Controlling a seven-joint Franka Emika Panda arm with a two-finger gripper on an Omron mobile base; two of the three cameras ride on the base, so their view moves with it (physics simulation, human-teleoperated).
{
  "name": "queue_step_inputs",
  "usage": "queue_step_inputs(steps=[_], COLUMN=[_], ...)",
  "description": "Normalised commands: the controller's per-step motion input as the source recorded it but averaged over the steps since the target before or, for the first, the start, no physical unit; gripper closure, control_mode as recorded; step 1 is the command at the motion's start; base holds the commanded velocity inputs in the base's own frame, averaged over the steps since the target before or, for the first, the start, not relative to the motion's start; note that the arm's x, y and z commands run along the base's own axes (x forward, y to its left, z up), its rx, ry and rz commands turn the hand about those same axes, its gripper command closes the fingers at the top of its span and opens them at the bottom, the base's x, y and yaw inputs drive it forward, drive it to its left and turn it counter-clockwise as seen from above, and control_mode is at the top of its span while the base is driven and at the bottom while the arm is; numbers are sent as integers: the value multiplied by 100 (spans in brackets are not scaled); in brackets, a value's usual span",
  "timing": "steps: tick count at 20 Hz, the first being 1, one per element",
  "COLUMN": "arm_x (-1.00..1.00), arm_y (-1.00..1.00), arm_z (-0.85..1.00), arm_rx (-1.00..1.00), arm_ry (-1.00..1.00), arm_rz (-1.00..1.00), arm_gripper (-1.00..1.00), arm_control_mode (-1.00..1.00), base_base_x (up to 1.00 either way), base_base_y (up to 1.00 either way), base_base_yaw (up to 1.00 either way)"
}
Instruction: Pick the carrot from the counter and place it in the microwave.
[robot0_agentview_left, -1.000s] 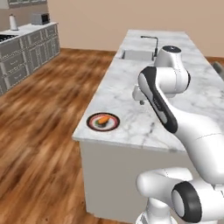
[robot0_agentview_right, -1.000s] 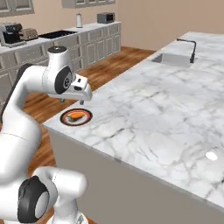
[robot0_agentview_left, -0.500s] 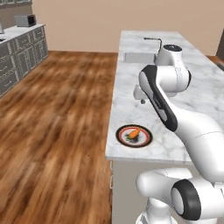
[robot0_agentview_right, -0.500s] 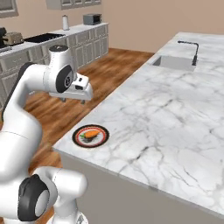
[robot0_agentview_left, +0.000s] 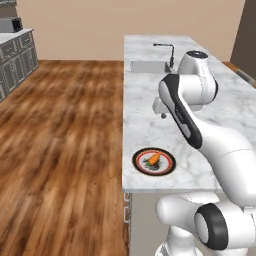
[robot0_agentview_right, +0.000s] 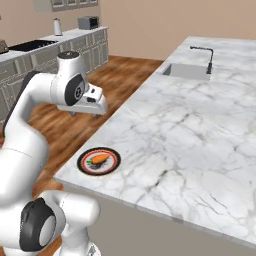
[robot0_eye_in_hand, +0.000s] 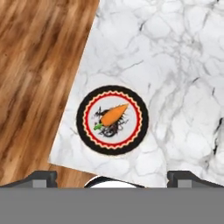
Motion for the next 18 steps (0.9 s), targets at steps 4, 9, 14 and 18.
queue_step_inputs(steps=[4,9,14,18], arm_x=[66,77,28,0], arm_y=[0,18,15,6], arm_z=[-61,-89,-76,-71], arm_rx=[0,1,12,11], arm_ry=[0,8,19,7], arm_rz=[-24,-41,-39,-31], arm_gripper=[-100,-100,-100,-100], arm_control_mode=[-100,-100,-100,-100], base_base_x=[0,0,0,0], base_base_y=[0,0,0,0], base_base_yaw=[0,0,0,0])
